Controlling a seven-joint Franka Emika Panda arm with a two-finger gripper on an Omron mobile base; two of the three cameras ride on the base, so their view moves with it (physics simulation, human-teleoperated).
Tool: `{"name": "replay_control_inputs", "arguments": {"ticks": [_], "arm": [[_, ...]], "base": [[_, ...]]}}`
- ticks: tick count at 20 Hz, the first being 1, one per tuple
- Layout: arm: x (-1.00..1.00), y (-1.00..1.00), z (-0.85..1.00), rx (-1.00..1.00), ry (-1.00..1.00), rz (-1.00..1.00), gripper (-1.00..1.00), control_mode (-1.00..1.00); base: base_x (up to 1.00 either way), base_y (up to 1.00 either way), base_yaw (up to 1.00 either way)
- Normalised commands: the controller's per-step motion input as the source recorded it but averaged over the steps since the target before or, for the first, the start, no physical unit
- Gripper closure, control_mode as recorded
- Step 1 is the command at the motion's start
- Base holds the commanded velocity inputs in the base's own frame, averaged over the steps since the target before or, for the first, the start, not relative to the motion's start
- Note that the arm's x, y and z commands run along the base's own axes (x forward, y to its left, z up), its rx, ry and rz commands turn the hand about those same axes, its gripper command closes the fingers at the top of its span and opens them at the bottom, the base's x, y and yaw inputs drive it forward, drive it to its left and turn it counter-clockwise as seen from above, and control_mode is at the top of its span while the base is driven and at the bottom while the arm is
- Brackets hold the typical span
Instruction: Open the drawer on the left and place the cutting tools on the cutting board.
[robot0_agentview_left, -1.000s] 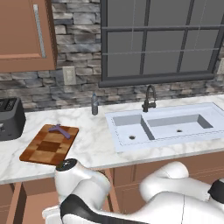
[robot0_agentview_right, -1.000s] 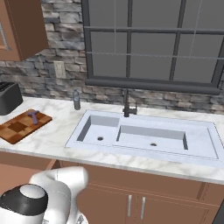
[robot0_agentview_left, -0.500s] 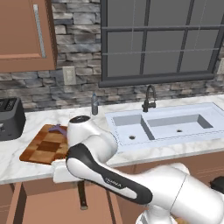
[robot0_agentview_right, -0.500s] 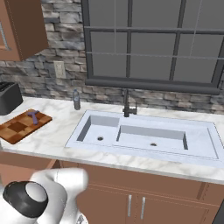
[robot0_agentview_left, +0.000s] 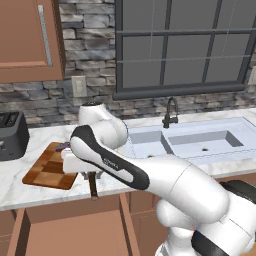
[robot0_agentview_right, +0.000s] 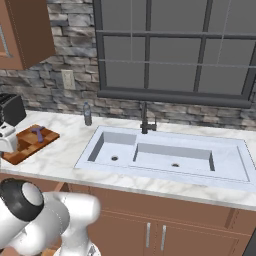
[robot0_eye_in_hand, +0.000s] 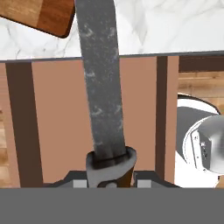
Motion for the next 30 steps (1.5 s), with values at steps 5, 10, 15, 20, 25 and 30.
{"name": "replay_control_inputs", "arguments": {"ticks": [5, 10, 15, 20, 25, 30], "arm": [[0.73, 0.01, 0.01, -0.06, 0.00, 0.00, 1.00, -1.00], [0.79, 0.08, -0.01, -0.09, -0.01, 0.00, 1.00, -1.00], [0.57, 0.25, -0.21, -0.08, -0.05, 0.00, 1.00, -1.00], [0.36, 0.35, -0.24, -0.04, -0.07, 0.00, 1.00, -1.00], [0.26, 0.35, -0.34, -0.01, -0.09, 0.00, 1.00, -1.00], [0.25, 0.21, -0.42, 0.00, -0.07, 0.00, 1.00, -1.00]], "base": [[0.00, 0.00, 0.00], [0.00, 0.00, 0.00], [0.00, 0.00, 0.00], [0.00, 0.00, 0.00], [0.00, 0.00, 0.00], [0.00, 0.00, 0.00]]}}
